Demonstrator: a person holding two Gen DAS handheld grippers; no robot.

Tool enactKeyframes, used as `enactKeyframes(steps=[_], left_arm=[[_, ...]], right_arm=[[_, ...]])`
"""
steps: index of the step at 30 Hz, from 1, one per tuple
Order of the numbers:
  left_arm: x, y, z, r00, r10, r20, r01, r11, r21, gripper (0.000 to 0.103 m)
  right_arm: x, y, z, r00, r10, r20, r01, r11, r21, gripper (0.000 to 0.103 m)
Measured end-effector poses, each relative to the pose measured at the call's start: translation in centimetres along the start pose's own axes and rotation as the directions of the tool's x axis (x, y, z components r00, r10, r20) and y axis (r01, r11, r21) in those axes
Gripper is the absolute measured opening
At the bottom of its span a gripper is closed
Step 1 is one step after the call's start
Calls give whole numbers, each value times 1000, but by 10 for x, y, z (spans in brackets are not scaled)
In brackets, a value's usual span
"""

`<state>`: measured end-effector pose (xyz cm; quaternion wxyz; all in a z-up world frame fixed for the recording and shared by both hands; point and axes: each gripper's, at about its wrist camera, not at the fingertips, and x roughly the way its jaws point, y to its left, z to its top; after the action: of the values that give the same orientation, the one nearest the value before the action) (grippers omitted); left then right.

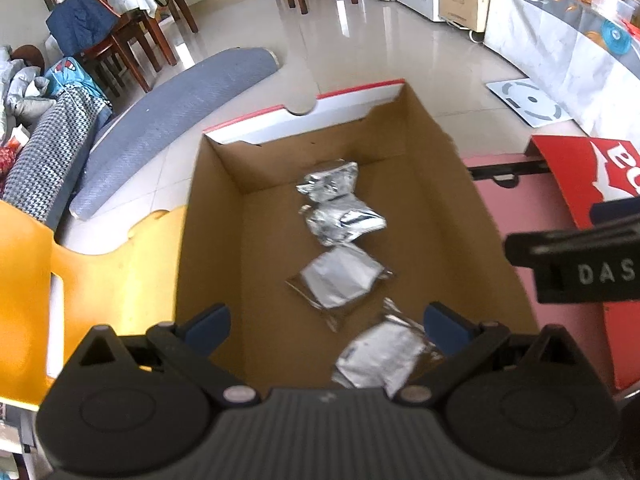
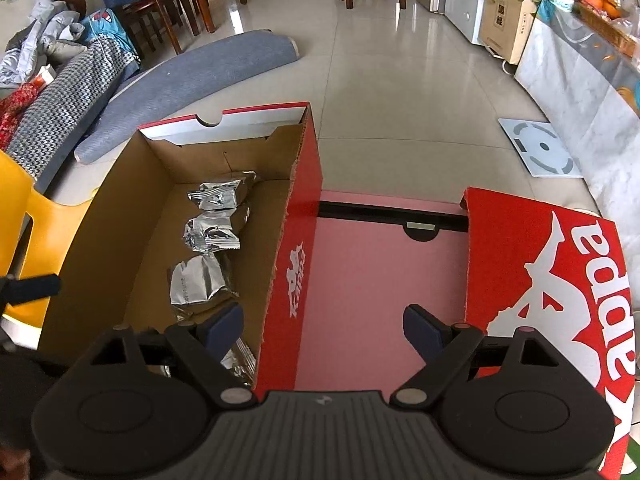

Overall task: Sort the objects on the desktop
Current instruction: 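Move the open right tool back over the cardboard box of foil packets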

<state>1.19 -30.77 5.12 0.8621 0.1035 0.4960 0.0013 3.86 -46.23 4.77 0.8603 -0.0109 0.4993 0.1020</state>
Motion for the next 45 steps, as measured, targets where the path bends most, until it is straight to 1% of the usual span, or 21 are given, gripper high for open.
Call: enactKeyframes(steps=[5, 9, 13, 19, 21, 24, 29, 36, 41, 45], left_arm=[[9, 15, 7, 1000, 18, -4, -18, 1000, -4, 103], [17, 21, 8, 1000, 10, -14, -10, 1000, -14, 103], [22, 24, 9, 999, -15, -33, 14, 1000, -10, 103], [26, 26, 14, 999, -28, -41, 28, 1000, 8, 103], [27, 28, 16, 999, -33, -44, 33, 999, 10, 103], [30, 31, 17, 998, -43, -54, 43, 999, -1, 103], [33, 40, 19, 996, -58, -71, 56, 998, -39, 103], [35, 54, 25, 996, -55, -70, 49, 995, -92, 103], [39, 57, 26, 994, -62, -85, 53, 993, -104, 103], [39, 60, 27, 995, -57, -80, 48, 992, -113, 103]], right_arm=[[7, 10, 3, 1000, -25, -13, 25, 1000, 4, 87], [11, 18, 6, 999, -49, -5, 49, 999, -2, 87], [13, 23, 7, 998, -60, -4, 60, 998, -11, 87], [13, 26, 11, 998, -70, 7, 70, 998, -5, 87], [13, 27, 13, 996, -86, 13, 86, 996, -6, 87], [13, 30, 17, 993, -116, 22, 116, 993, -8, 87], [12, 38, 25, 991, -129, 44, 130, 991, -23, 87], [16, 48, 31, 987, -149, 55, 152, 987, -56, 87], [16, 51, 35, 984, -162, 73, 166, 984, -60, 87], [15, 53, 40, 981, -171, 93, 177, 982, -63, 87]])
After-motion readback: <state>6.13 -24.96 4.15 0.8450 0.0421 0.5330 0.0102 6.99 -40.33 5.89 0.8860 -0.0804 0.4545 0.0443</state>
